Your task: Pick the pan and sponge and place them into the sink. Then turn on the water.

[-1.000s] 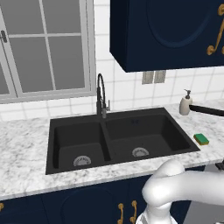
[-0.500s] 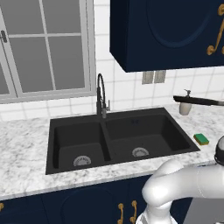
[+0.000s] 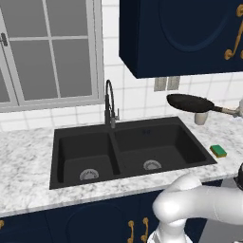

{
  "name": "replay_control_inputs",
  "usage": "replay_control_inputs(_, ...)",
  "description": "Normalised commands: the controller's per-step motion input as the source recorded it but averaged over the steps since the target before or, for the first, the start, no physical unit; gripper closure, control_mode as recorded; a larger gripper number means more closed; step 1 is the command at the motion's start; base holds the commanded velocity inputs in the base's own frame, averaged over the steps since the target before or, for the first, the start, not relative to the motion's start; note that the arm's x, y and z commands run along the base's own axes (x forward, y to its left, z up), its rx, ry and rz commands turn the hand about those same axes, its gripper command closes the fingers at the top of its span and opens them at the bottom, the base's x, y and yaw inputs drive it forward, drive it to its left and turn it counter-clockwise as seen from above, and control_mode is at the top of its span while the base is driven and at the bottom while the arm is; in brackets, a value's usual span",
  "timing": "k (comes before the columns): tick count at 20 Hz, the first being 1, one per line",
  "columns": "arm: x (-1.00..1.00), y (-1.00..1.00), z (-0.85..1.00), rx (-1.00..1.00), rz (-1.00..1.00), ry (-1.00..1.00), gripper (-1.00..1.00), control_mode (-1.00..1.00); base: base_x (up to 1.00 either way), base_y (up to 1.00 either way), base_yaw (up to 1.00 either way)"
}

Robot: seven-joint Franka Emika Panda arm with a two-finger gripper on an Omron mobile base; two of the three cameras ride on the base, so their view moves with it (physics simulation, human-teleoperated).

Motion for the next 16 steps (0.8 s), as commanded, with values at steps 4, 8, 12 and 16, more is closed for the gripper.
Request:
replay_control_inputs(4, 0.2, 0.81, -0.01, 0.0, 0.3, -0.22, 1.0, -1.0, 0.0, 0.0, 0.0)
replay_control_inputs(8, 0.4, 0.38, 0.14, -0.02, 0.3, 0.15, 1.0, -1.0, 0.0, 0.0, 0.0)
replay_control_inputs(12, 0.33, 0.28, -0.03, -0.01, 0.31, 0.21, 1.0, -1.0, 0.0, 0.0, 0.0)
replay_control_inputs(16, 0.5, 0.44, -0.33, -0.02, 0.27, 0.11, 1.0, -1.0, 0.0, 0.0, 0.0)
